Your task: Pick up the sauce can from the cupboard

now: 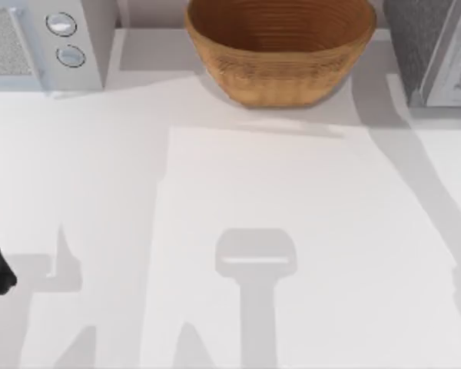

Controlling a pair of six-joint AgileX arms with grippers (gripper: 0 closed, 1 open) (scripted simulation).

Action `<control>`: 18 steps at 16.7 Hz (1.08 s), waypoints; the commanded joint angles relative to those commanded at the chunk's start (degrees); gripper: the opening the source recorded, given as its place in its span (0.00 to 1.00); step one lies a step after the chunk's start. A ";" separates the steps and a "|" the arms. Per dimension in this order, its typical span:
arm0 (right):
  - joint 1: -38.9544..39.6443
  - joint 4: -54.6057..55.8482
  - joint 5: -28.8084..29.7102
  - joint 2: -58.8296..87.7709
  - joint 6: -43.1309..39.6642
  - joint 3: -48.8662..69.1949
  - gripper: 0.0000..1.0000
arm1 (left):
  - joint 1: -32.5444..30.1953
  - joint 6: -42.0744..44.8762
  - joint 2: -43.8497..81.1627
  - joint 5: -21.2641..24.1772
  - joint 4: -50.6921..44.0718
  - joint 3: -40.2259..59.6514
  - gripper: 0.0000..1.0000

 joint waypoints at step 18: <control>2.18 -2.77 -2.80 -24.37 0.70 -20.39 0.00 | 0.00 0.00 0.00 0.00 0.00 0.00 1.00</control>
